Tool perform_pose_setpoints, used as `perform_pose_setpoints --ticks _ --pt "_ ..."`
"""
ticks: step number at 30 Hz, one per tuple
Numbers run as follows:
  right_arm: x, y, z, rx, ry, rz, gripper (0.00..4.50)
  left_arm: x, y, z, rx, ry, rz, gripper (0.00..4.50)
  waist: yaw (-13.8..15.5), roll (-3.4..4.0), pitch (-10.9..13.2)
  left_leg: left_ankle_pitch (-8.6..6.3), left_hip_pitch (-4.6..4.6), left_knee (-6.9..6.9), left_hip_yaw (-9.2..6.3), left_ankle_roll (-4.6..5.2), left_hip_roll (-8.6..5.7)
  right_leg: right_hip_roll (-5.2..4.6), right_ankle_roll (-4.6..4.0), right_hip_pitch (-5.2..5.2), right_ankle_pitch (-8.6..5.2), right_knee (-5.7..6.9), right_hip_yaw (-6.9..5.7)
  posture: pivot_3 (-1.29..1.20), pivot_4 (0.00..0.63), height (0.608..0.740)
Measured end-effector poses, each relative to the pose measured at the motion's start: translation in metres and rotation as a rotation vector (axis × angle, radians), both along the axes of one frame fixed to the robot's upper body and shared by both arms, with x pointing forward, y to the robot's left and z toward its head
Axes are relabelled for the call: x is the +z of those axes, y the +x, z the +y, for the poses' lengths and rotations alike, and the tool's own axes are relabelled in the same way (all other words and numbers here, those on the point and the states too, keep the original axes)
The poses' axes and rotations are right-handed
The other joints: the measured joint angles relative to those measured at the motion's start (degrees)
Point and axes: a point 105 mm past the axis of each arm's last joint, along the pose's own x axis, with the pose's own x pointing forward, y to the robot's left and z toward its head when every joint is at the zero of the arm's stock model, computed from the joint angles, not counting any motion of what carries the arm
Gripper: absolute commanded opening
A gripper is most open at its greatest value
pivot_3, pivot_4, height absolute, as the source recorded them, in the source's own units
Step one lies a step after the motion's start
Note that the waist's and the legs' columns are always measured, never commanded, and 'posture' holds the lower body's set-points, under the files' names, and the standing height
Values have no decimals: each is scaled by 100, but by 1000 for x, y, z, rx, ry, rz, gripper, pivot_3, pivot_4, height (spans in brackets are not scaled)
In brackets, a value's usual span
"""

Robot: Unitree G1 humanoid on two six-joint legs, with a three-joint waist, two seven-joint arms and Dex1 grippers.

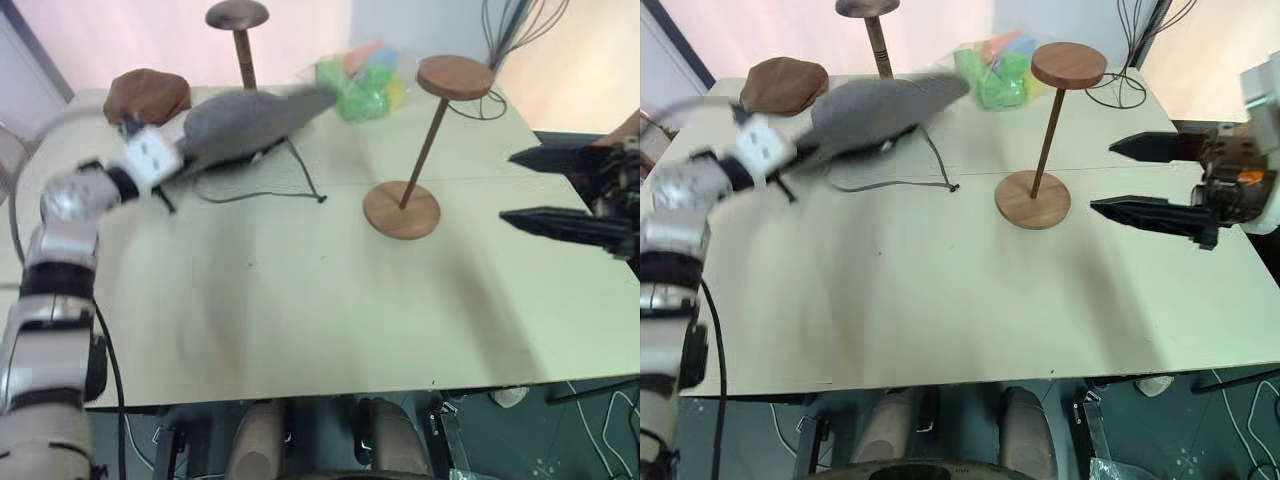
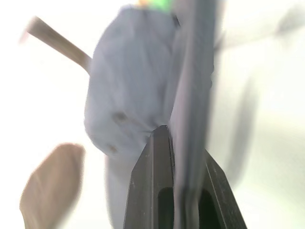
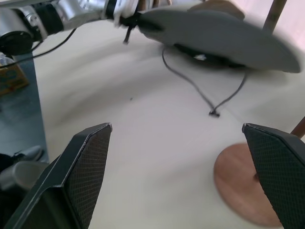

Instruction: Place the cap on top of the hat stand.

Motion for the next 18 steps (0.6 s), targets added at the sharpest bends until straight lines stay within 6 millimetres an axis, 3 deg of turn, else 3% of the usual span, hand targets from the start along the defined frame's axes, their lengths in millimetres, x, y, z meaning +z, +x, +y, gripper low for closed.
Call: perform_pose_setpoints --ticks 4,8,12,14,18 --pt "12 -3 -13 -59 -7 -42 4500 58 -3 -44 -159 -108 -61 48 -14 -5 1 -8 -5 14 3 14 -6 -4 9 7 1 -6 3 0 150 740" --pt "21 -6 -21 -97 6 -76 4500 93 -7 -80 -259 -140 -130 48 -46 -10 5 -8 -3 14 1 14 -4 -2 12 6 1 -4 3 0 150 740" --pt "29 -10 -34 -162 29 -106 4500 138 -34 -138 -448 -39 -368 48 -42 -24 15 -8 -5 14 4 14 -5 -3 12 5 1 -8 4 0 150 740" --pt "31 -12 -41 -198 37 -111 4500 151 -51 -154 -521 21 -492 48 -41 -23 14 -9 -1 13 6 16 -5 -4 12 5 1 -7 6 0 150 740" --pt "39 -19 -52 -265 75 -137 4500 142 -71 -180 -623 200 -678 48 -46 -20 13 -9 7 12 9 15 -2 -3 11 5 1 -2 8 0 150 740"
